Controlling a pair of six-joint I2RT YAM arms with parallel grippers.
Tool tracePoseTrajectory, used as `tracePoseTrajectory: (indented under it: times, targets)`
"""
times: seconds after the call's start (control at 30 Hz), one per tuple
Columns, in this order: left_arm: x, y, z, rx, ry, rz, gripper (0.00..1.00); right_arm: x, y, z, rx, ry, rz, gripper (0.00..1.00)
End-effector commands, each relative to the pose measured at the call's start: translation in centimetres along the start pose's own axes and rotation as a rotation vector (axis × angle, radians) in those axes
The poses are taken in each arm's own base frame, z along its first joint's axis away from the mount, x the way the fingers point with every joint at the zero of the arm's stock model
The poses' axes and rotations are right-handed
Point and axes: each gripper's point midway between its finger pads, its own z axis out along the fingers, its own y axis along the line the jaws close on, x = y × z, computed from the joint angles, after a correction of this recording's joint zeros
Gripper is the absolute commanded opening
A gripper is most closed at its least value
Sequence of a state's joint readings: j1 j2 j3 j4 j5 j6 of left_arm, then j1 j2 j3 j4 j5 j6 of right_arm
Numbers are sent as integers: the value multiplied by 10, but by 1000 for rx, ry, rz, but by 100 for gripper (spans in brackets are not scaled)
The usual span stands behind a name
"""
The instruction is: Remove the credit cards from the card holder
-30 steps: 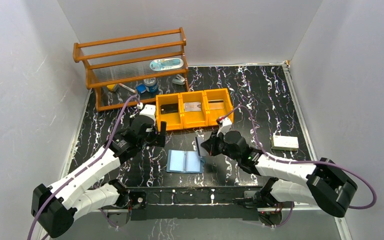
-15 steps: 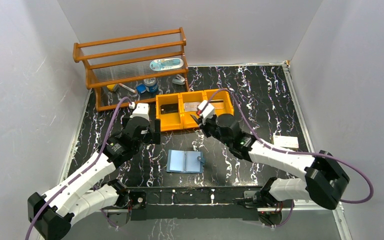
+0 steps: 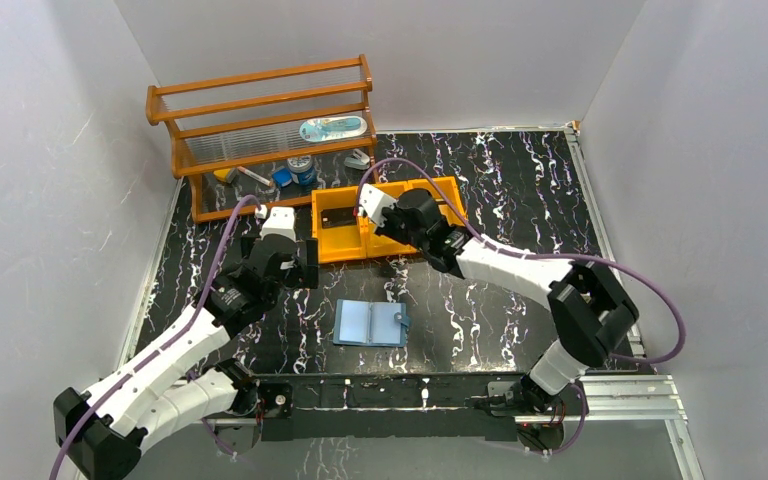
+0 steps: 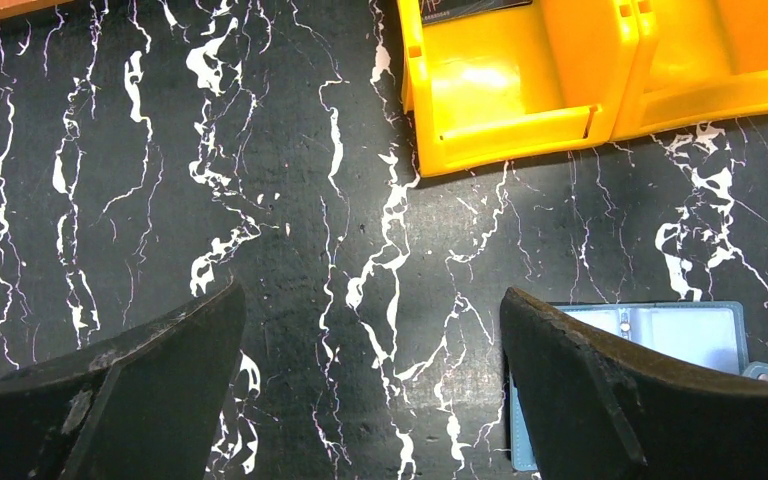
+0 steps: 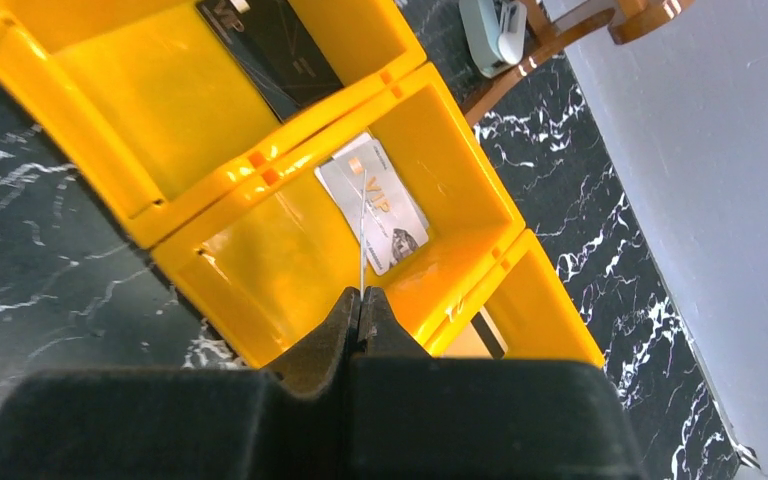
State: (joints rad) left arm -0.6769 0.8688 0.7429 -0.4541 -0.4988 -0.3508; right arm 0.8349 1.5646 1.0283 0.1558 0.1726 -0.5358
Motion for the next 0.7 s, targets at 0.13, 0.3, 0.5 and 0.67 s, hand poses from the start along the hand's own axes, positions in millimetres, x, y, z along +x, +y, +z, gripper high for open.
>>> tracePoseTrajectory:
  times: [0.13, 0.3, 0.5, 0.67]
  targets:
    - [-1, 9, -4, -30, -21, 0, 98, -4, -23, 33, 29, -12, -16, 0]
    - [-4, 13, -6, -43, -36, -8, 98, 3, -24, 58, 29, 11, -11, 0]
    - [-12, 25, -14, -87, -90, -51, 99, 9, -26, 80, 36, 17, -7, 0]
    - [-16, 30, -19, -96, -124, -78, 98, 17, -28, 90, 40, 29, -3, 0]
